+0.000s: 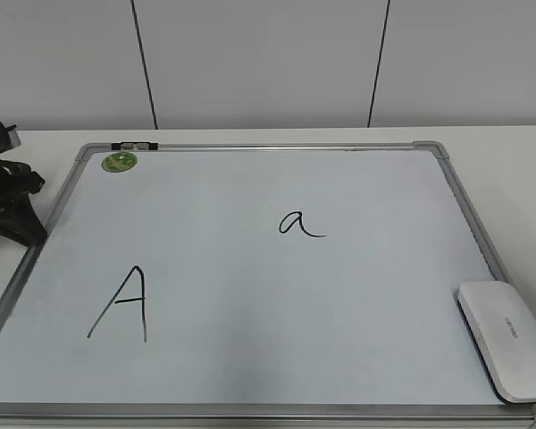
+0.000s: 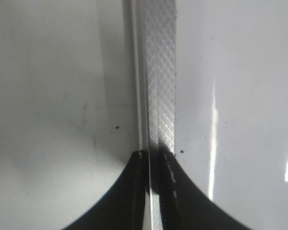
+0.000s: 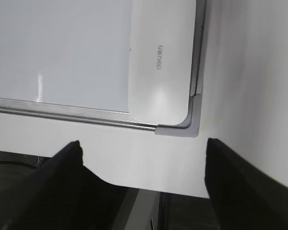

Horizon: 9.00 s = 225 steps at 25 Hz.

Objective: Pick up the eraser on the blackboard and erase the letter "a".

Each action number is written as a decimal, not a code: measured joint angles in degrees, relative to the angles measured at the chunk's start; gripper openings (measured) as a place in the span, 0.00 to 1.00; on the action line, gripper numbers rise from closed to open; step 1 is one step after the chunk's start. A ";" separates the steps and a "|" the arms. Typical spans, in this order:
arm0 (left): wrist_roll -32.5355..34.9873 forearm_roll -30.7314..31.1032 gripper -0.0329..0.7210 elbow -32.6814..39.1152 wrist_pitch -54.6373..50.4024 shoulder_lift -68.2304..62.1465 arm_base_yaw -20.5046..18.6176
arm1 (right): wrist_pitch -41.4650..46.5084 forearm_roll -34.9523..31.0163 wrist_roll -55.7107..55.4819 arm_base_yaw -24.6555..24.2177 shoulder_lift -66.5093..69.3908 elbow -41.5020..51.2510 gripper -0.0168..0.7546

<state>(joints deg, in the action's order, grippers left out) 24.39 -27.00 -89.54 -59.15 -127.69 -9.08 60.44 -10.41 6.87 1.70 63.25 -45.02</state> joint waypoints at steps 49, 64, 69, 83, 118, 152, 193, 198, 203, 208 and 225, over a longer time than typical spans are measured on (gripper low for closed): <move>0.00 -0.34 0.09 -0.10 0.00 0.00 0.00 | -22.65 3.63 -3.64 4.18 33.09 -0.75 0.73; 0.00 -0.34 0.09 -0.10 0.00 0.00 0.00 | -18.32 3.23 -3.51 4.18 28.77 -2.26 0.73; 0.00 -0.34 0.09 -0.10 -0.15 0.00 0.00 | -11.35 3.23 -2.85 4.70 28.09 -8.35 0.73; 0.00 -0.34 0.09 -0.10 -0.26 0.00 0.00 | 0.83 5.24 -0.60 12.84 43.30 -38.86 0.73; 0.00 -0.34 0.09 -0.12 -0.38 0.00 0.00 | 10.66 5.72 1.95 19.70 76.74 -77.61 0.73; 0.00 -0.34 0.10 -0.12 -0.17 0.00 0.00 | 10.34 9.23 2.44 18.39 76.89 -80.19 0.72; 0.00 -0.23 0.10 -0.12 -0.07 -0.08 0.00 | -9.04 7.35 -8.11 2.68 46.06 -30.85 0.72; 0.00 -0.23 0.10 -0.12 -0.07 -0.08 0.00 | -11.20 7.35 -8.36 2.56 48.47 -30.85 0.72; 0.00 -0.23 0.10 -0.12 -0.07 -0.08 0.00 | -14.57 7.35 -8.82 2.44 48.74 -30.85 0.72; 0.00 -0.23 0.10 -0.12 -0.07 -0.08 0.00 | -15.66 7.61 -8.82 2.44 49.40 -31.56 0.72; 0.00 -0.23 0.11 -0.12 -0.07 -0.08 0.00 | -11.51 9.70 -8.94 2.44 56.58 -39.51 0.74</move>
<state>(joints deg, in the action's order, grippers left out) 24.39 -27.23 -89.66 -59.22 -127.77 -9.08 48.93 -0.71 -2.06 4.15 119.84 -84.53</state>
